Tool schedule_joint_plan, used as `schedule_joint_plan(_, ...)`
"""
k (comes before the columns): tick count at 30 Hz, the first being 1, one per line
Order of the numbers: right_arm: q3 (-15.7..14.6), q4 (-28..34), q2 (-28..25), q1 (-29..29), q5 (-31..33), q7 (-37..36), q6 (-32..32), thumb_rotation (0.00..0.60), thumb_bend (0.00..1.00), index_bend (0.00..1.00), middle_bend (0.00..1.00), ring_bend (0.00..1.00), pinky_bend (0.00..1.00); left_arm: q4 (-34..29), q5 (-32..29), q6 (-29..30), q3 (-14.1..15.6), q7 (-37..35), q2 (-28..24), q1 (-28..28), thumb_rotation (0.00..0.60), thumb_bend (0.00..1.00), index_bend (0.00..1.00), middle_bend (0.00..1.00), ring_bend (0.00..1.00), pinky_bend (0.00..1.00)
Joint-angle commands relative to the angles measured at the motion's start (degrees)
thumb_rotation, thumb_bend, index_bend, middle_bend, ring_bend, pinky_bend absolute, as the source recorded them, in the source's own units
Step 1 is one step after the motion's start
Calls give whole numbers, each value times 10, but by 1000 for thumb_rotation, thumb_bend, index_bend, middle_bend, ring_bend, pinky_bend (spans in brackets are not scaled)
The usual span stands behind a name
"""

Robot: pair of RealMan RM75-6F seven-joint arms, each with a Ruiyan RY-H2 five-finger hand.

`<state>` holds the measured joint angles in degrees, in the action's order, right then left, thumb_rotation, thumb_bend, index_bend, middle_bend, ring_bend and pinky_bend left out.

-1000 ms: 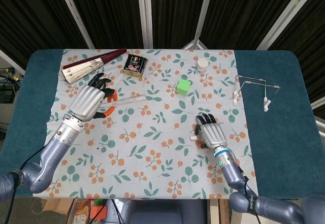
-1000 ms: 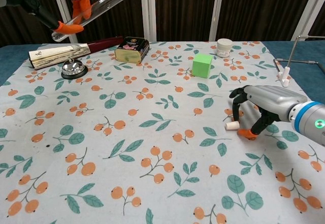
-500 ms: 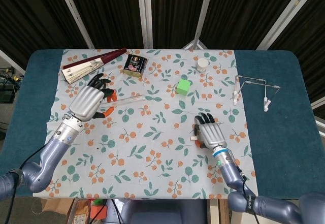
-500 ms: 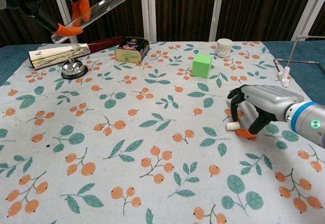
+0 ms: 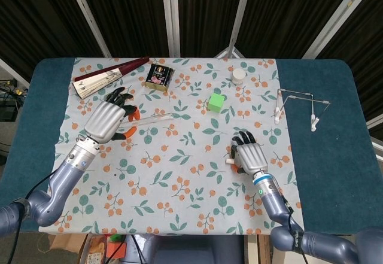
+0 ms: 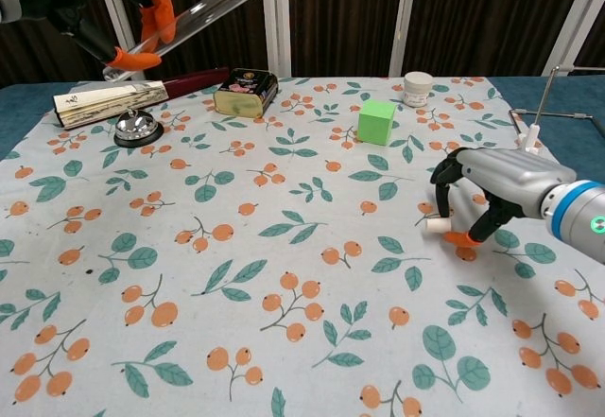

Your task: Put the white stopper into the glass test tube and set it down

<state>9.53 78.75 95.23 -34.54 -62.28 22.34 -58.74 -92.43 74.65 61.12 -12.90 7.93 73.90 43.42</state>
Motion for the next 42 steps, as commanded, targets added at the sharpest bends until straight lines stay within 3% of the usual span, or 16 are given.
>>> schedule_joint_plan(1,6,8,-11,-1,-6,-1,-7,600,461,707,228,0,0,1,-3,-2,-2,2,6,3,600,564,614,674,181,69)
schedule_joint_plan(15,39,35,-83,-19,-59,-4,-37,600,460,715,232,0,0,46,-40,-25,-6,24,73,26,600,564,619,681,198,72)
schedule_joint_plan(29,70,1,-128,-46,-115,-22,-69,600,461,717,231,0,0,71,-55,-32,-17,32,116,46,600,564,623,685,226,121)
schedule_joint_plan(42,66,-59,-131,-71,-208,-31,-129,600,461,720,232,0,0,163,16,27,-13,-19,183,51,600,564,624,693,297,229)
